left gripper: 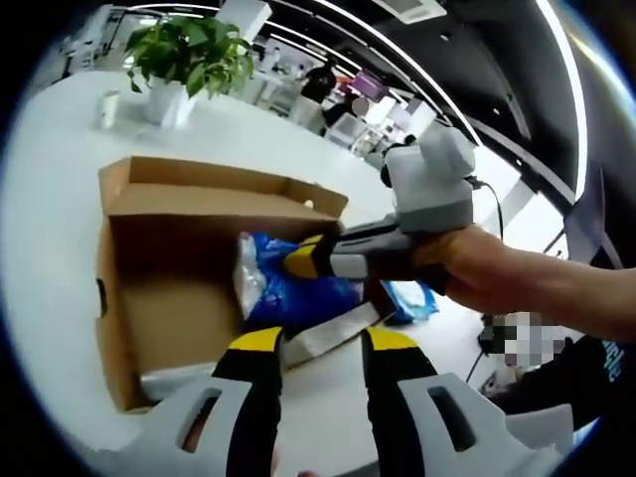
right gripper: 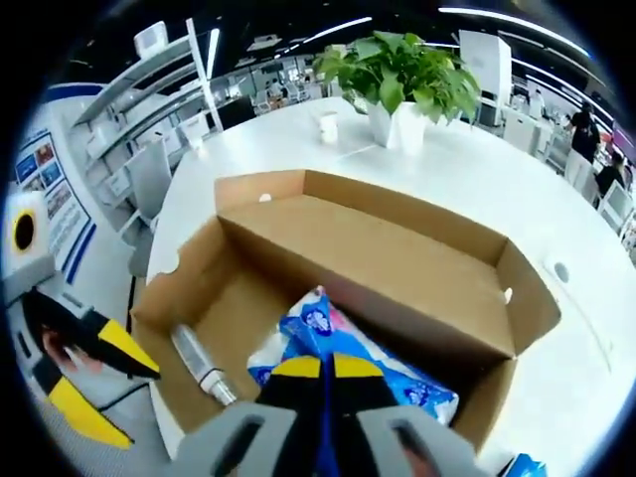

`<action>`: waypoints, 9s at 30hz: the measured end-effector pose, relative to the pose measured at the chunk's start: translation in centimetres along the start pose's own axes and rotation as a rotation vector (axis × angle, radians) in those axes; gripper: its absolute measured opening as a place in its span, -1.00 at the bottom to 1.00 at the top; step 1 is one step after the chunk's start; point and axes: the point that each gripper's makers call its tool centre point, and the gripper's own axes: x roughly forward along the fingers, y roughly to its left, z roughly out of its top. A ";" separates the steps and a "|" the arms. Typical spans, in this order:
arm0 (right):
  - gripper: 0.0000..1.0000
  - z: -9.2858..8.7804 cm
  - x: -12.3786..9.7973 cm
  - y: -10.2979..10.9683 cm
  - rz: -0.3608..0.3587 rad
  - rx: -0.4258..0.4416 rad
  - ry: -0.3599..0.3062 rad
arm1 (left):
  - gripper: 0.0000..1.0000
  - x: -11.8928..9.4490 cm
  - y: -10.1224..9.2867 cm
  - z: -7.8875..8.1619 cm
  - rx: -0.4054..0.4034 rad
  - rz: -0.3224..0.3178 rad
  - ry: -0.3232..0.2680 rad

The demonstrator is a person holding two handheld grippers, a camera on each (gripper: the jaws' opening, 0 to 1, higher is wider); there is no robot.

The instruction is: Operate the shoe box by opening the lid, removing the specified soft item, and placing it in the target area until the item is outside and the box remains undamaged.

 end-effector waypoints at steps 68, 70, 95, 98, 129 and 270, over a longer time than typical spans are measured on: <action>-1.00 3.2 -9.9 -0.3 -0.106 -0.060 -0.129 | -0.36 0.0 -1.1 -0.8 0.005 -0.038 0.030; -1.00 3.1 -10.3 -0.5 -0.113 -0.061 -0.129 | -0.36 0.0 -1.1 -0.8 0.007 -0.039 0.031; -1.00 -2.8 -16.2 -4.3 -0.185 -0.060 -0.098 | -0.34 0.1 -2.0 -1.3 0.067 -0.051 0.051; -1.00 -3.8 -16.9 -4.8 -0.193 -0.055 -0.091 | -0.34 0.2 -2.0 -1.3 0.086 -0.046 0.051; -1.00 -18.1 -23.3 -10.2 -0.257 -0.012 0.054 | -0.32 0.3 -1.8 -1.7 0.191 -0.018 0.078; -0.73 -24.2 -25.2 -16.0 -0.405 0.359 -0.060 | -0.32 -1.2 0.3 0.9 -0.005 -0.003 -0.056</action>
